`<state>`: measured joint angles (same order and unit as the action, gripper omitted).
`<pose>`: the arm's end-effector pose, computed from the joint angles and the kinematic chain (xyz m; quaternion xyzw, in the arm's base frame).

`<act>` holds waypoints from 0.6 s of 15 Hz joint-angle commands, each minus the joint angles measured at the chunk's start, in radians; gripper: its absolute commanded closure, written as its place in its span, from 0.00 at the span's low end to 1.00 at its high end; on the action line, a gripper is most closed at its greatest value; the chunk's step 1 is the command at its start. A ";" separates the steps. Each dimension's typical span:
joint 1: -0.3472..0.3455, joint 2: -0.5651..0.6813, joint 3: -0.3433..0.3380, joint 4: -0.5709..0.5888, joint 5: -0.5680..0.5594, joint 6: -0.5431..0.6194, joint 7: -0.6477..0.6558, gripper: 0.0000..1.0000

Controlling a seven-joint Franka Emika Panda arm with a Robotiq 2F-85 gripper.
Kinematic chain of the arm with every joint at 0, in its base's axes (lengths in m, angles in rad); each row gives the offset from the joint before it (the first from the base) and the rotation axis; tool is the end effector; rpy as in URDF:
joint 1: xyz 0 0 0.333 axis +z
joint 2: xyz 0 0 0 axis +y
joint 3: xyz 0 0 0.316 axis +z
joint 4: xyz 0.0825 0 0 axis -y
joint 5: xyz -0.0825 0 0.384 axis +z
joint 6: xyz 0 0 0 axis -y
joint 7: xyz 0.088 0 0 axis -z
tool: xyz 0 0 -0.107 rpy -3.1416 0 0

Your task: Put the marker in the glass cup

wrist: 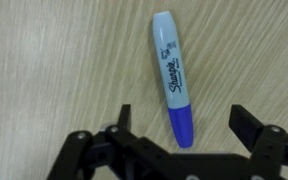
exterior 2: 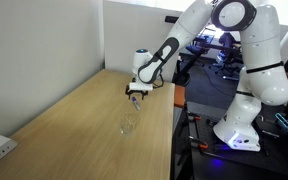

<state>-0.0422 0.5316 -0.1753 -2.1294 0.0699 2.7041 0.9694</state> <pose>0.5615 -0.1280 0.1628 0.8180 -0.5738 0.0351 0.0166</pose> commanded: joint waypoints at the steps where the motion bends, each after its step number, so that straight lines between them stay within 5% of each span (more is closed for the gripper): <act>1: 0.025 0.020 -0.025 0.020 0.027 -0.006 0.008 0.00; 5: 0.027 0.031 -0.029 0.026 0.028 -0.013 0.009 0.02; 9: 0.030 0.036 -0.030 0.029 0.027 -0.013 0.010 0.33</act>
<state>-0.0385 0.5562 -0.1821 -2.1205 0.0729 2.7039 0.9694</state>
